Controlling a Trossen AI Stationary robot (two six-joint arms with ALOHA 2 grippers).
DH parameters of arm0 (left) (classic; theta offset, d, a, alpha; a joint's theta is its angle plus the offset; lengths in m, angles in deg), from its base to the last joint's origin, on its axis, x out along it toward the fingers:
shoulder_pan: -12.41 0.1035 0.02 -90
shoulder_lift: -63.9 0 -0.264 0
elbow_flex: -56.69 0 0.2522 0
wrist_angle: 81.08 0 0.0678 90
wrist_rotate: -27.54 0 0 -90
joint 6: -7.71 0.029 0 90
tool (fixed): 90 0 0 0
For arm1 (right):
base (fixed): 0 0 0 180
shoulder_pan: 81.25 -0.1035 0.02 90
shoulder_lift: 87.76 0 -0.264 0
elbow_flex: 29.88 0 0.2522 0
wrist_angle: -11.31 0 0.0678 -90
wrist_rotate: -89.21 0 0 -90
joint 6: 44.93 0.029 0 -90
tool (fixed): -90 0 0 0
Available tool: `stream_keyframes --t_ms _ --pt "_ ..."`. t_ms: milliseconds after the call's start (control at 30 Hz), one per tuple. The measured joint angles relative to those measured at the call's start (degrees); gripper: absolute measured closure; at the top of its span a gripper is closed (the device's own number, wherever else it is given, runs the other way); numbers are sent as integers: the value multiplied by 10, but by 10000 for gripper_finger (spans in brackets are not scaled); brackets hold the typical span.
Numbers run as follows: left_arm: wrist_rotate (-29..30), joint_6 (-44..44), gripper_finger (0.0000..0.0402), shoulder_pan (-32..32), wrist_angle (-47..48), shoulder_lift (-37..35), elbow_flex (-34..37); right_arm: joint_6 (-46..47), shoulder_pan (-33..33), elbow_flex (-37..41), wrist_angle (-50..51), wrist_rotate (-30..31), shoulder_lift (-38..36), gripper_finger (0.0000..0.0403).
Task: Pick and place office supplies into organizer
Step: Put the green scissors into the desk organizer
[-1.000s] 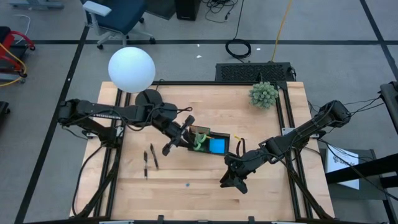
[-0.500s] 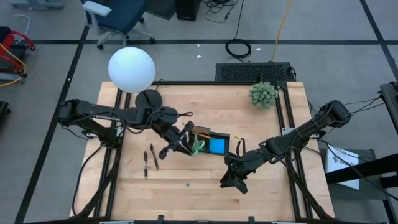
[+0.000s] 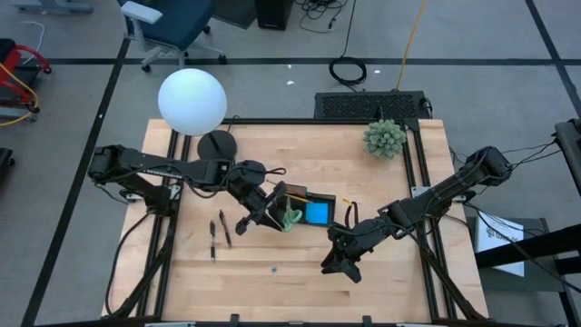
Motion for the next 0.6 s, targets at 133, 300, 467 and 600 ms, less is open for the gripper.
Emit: stream_keyframes --t_ms 133,300,467,600 --pt "-3 10 387 6 3 9 1 0 0 0 0 0 0 298" --pt "-13 29 396 22 -10 31 2 0 0 0 0 0 0 298" --pt "-32 50 384 39 -20 46 1 0 0 0 0 0 0 298" --pt "-50 61 387 52 -14 51 2 0 0 0 0 0 0 298"
